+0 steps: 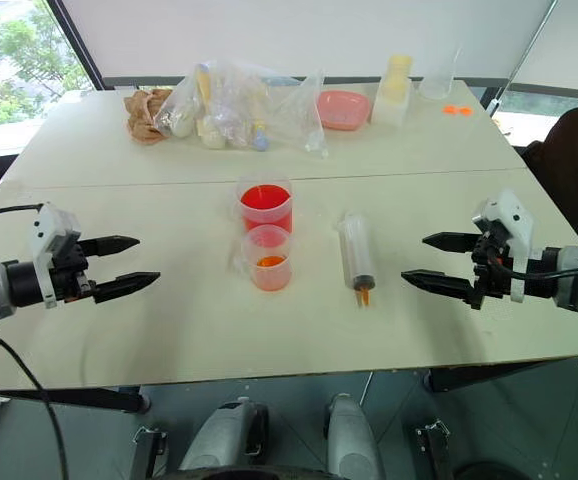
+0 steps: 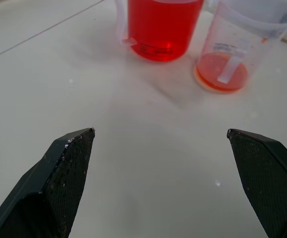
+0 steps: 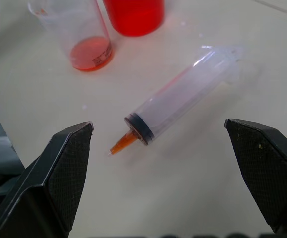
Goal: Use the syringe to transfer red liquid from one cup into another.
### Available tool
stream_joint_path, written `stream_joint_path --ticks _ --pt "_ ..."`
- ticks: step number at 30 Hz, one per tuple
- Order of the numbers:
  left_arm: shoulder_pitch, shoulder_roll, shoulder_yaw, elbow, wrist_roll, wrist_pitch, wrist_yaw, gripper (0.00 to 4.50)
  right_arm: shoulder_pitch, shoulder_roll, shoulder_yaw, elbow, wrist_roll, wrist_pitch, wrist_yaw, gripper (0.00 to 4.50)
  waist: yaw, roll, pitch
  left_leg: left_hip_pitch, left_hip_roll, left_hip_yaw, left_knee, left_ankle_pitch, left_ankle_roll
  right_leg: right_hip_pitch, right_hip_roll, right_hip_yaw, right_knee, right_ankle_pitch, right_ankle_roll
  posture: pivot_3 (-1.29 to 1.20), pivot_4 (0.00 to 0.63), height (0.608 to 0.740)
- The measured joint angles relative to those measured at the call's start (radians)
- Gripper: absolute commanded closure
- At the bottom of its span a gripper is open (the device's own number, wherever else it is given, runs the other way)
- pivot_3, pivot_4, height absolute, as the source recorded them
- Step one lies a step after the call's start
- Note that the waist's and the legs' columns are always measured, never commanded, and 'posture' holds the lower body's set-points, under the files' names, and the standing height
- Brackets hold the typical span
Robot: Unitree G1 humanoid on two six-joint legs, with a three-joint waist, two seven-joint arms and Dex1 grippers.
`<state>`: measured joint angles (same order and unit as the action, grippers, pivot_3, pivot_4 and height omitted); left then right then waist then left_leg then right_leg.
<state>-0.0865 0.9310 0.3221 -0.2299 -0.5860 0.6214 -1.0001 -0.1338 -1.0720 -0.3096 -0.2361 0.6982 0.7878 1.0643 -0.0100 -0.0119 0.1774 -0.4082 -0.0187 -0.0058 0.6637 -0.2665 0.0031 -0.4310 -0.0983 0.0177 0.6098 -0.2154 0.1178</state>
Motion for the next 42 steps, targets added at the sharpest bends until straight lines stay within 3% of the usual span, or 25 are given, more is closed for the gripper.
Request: stream_joint_path --ticks 7,13,25,28,35,42 --pt "-0.001 -0.001 -0.029 0.013 0.017 -0.015 -0.002 0.0 -0.012 0.052 0.021 0.007 -0.048 -0.011 -0.073 0.05 0.0 0.0 0.0 0.0 0.0 0.0 0.0 0.0 0.0 0.0 0.0 0.0 0.0 0.0 0.0 0.0 0.15 0.74" --pt "-0.038 -0.016 -0.033 0.019 0.006 -0.014 -0.001 0.0 -0.075 0.048 0.06 0.015 -0.064 0.086 -0.131 0.05 -0.001 0.0 0.0 0.0 0.0 0.0 0.0 0.0 0.0 0.0 0.0 0.0 0.0 0.0 0.0 0.0 0.15 0.74" --pt "-0.05 -0.02 -0.061 0.03 0.017 -0.013 0.0 0.0 -0.158 0.025 0.131 0.053 -0.09 0.135 -0.11 0.05 -0.001 0.0 0.0 0.0 0.0 0.0 0.0 0.0 0.0 0.0 0.0 0.0 0.0 0.0 0.0 0.0 0.15 0.74" --pt "-0.088 -0.016 -0.073 0.049 0.025 -0.012 -0.01 0.0 -0.299 0.026 0.226 0.099 -0.116 0.229 -0.141 0.05 -0.006 0.0 0.0 0.001 0.0 0.001 0.001 0.0 0.0 0.0 0.0 0.0 0.001 0.0 0.0 0.0 0.15 0.74" --pt "-0.294 0.055 -0.067 0.037 -0.102 0.088 -0.118 0.0 -0.754 0.075 0.422 0.32 -0.13 0.525 -0.137 0.05 -0.006 0.0 0.001 -0.001 0.0 0.001 0.0 0.0 0.0 -0.002 0.0 0.0 0.002 0.0 0.0 0.0 0.15 0.74" --pt "-0.381 0.026 -0.105 0.023 -0.102 0.064 -0.123 0.0 -1.099 0.301 0.631 0.714 -0.194 0.738 -0.136 0.05 -0.01 0.0 0.001 -0.001 -0.002 0.001 -0.001 0.0 0.0 -0.003 0.001 0.0 0.003 0.002 0.003 0.0 0.15 0.74"
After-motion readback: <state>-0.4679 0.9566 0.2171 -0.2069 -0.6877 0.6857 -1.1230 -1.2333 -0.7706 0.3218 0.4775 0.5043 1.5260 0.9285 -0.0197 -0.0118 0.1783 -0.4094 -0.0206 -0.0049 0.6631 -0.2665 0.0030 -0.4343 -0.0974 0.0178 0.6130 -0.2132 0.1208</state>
